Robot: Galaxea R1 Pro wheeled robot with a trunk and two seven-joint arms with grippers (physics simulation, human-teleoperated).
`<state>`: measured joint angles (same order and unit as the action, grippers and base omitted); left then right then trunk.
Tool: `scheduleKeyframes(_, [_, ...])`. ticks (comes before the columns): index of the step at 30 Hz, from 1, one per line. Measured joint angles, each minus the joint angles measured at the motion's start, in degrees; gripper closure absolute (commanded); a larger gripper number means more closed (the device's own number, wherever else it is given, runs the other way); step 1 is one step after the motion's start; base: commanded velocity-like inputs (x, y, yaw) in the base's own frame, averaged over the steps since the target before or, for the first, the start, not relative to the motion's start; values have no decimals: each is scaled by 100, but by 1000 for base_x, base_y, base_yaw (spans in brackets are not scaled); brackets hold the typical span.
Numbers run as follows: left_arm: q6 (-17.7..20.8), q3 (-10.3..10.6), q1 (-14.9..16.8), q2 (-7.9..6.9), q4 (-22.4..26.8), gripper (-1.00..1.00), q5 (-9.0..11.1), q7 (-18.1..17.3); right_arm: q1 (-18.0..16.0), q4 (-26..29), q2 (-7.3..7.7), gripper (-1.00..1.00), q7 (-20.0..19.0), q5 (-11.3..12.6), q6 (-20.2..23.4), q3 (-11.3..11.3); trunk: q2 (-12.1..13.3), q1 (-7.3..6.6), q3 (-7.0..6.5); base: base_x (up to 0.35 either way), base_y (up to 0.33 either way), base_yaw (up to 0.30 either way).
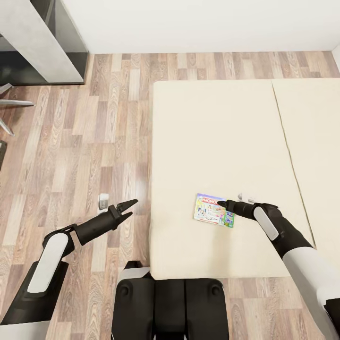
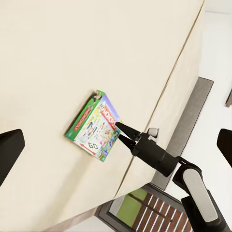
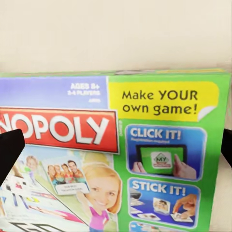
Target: Put all the toys in the child's room - the three board games (two on the bed and one on the table), the two jigsaw puzzles on the table, and the tennis ball on the table - inside the toy box on the table in the child's room.
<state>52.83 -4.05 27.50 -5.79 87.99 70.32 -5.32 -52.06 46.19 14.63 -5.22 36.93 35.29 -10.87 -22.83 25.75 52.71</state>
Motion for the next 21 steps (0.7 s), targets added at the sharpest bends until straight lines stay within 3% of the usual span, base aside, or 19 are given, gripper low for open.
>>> scheduleKeyframes(21, [0, -21, 1, -2, -1, -100, 7, -12, -31, 1, 21, -100, 1, 0, 4, -2, 0, 0, 0, 0, 25, 0])
